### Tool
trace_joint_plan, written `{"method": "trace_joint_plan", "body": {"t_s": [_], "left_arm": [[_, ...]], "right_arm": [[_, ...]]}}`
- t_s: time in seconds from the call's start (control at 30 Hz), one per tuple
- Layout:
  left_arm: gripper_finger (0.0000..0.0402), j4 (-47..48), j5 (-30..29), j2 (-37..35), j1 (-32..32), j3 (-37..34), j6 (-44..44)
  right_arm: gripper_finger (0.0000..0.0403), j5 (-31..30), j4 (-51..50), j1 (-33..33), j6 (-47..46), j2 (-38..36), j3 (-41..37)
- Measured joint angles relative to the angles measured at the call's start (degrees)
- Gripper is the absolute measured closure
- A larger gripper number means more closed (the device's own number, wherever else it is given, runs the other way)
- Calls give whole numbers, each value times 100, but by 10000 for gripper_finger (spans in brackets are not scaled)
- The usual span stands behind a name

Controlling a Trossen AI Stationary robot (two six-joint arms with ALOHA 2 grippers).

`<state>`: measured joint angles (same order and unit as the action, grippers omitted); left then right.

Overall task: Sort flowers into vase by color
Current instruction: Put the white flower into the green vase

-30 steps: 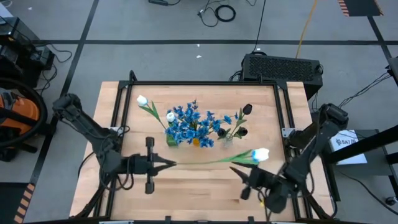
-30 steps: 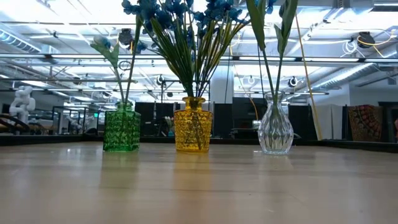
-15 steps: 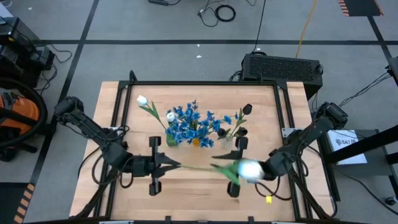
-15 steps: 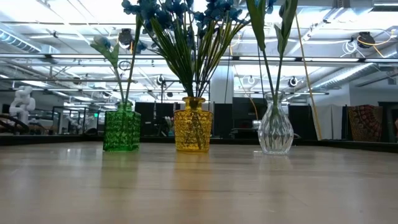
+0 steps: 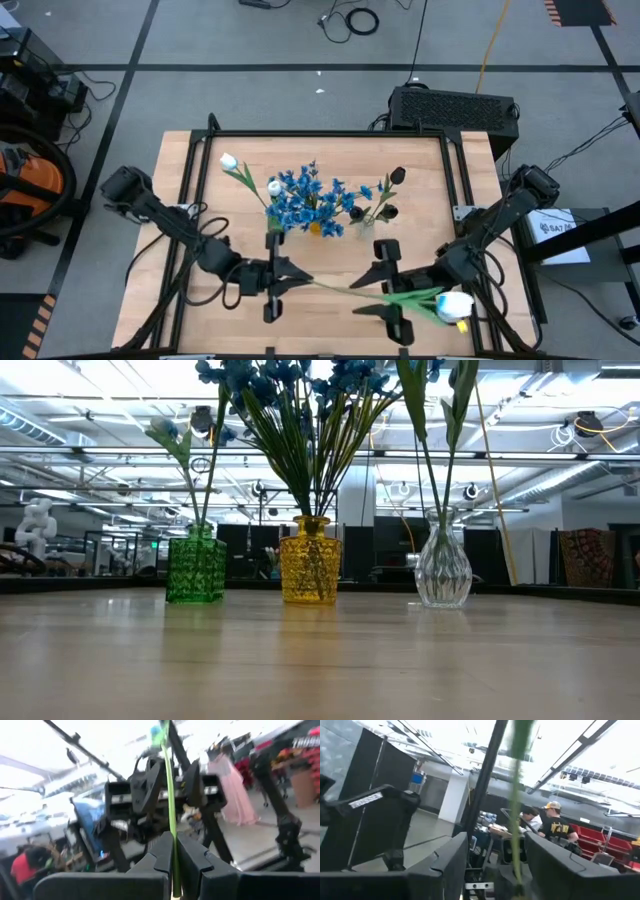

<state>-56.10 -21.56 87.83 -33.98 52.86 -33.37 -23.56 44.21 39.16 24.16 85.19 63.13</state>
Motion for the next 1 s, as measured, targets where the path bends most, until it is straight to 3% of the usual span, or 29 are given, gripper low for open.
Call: {"method": "trace_joint_plan", "body": {"t_s": [0.17,0.6,0.9,1.0], "left_arm": [[382,-695,201,380,68,0,-45],[382,-793,348,577,247,0,5],[382,-790,348,577,247,0,7],[382,-781,348,577,245,0,7]], "right_arm": [[230,-5,19,-11,51,0,0],[272,-3,-28,-51,4,0,0],[385,-7,-79,-52,35,2,0],[400,-8,-79,-53,42,2,0]]}}
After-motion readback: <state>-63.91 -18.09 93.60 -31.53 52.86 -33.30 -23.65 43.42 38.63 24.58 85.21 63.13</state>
